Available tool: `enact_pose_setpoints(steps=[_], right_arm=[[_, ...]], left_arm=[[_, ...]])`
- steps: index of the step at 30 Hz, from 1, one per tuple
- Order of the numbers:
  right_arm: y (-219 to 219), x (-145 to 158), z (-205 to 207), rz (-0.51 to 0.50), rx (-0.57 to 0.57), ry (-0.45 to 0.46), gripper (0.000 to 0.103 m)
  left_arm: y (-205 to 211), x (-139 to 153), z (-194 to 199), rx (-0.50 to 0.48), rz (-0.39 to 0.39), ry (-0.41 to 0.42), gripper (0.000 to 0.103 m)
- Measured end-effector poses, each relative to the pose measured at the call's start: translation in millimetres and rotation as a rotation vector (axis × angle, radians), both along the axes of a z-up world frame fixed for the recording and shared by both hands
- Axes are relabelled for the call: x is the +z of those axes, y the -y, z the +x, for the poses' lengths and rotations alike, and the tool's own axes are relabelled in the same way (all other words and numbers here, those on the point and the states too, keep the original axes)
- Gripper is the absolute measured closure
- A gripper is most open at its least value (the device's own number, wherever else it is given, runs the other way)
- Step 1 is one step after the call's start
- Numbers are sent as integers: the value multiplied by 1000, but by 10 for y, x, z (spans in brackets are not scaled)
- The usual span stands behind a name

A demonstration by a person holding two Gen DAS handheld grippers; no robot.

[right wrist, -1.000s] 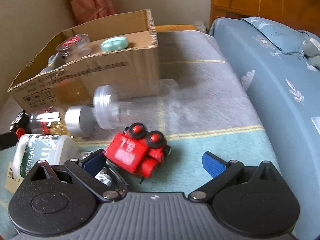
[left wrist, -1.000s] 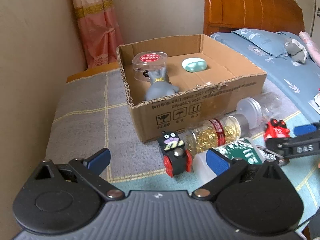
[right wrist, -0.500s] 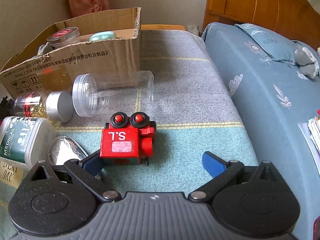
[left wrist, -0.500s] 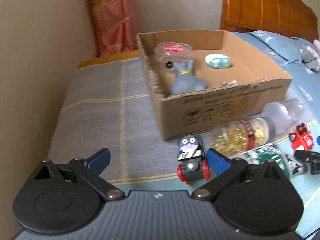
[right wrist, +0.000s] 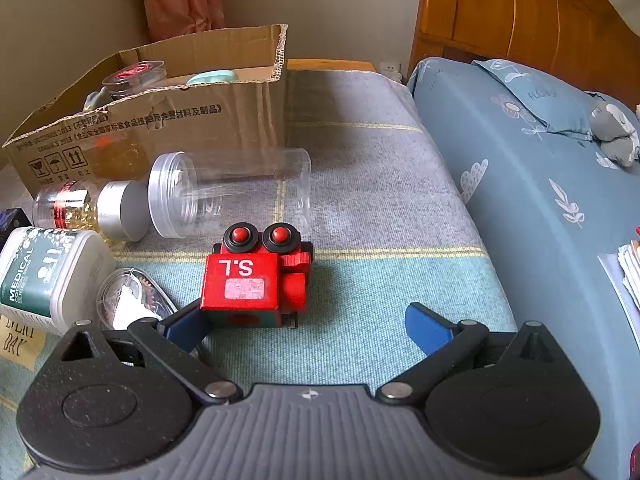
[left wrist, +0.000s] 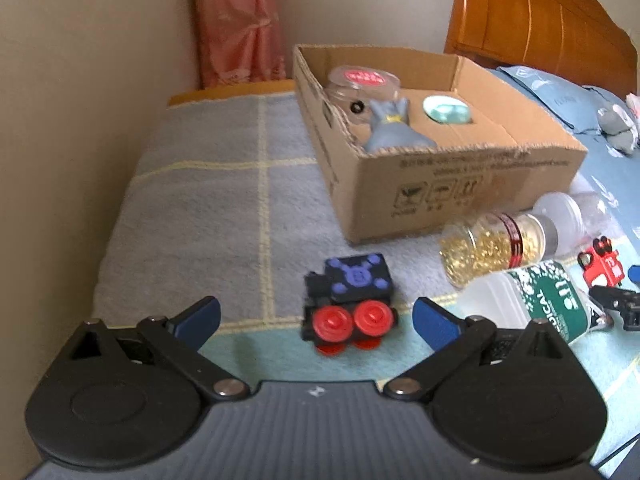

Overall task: Organize rigid objects
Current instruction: 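Move left tool to the black toy car while right tool approaches the red S.L block, then close left gripper on the black toy car while right gripper closes on the red S.L block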

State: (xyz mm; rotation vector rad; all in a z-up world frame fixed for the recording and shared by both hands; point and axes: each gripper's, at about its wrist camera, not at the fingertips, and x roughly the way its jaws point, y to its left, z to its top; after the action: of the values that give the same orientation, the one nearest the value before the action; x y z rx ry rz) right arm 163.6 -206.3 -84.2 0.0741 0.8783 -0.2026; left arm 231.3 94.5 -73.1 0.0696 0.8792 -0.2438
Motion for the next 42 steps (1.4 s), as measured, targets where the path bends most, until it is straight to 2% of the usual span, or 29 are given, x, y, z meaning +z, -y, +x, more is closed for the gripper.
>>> enact_pose_setpoints(steps=[6, 8, 17, 26, 29, 34, 36, 38, 42], right_arm=[[6, -4, -7, -3, 19, 9, 0], [18, -3, -15, -4, 31, 11, 0], [118, -22, -143, -16, 81, 49, 0], [21, -27, -17, -19, 158, 69, 1], [-20, -4, -12, -18, 187, 84, 13], [-77, 42, -4, -19, 212, 92, 29], [-85, 56, -6, -19, 217, 93, 39], [-88, 69, 5, -24, 215, 90, 45], [-83, 73, 23, -25, 216, 83, 45]], left_arm=[[109, -140, 83, 2, 2, -27, 1], [122, -160, 80, 17, 29, -12, 1], [52, -157, 37, 34, 23, 17, 1], [122, -150, 32, 39, 13, 18, 5], [144, -134, 17, 30, 14, 26, 12], [159, -94, 25, 14, 9, 33, 32], [178, -86, 26, -5, 19, 32, 37], [192, -72, 18, -18, 17, 30, 47], [210, -72, 26, -30, 17, 31, 49]])
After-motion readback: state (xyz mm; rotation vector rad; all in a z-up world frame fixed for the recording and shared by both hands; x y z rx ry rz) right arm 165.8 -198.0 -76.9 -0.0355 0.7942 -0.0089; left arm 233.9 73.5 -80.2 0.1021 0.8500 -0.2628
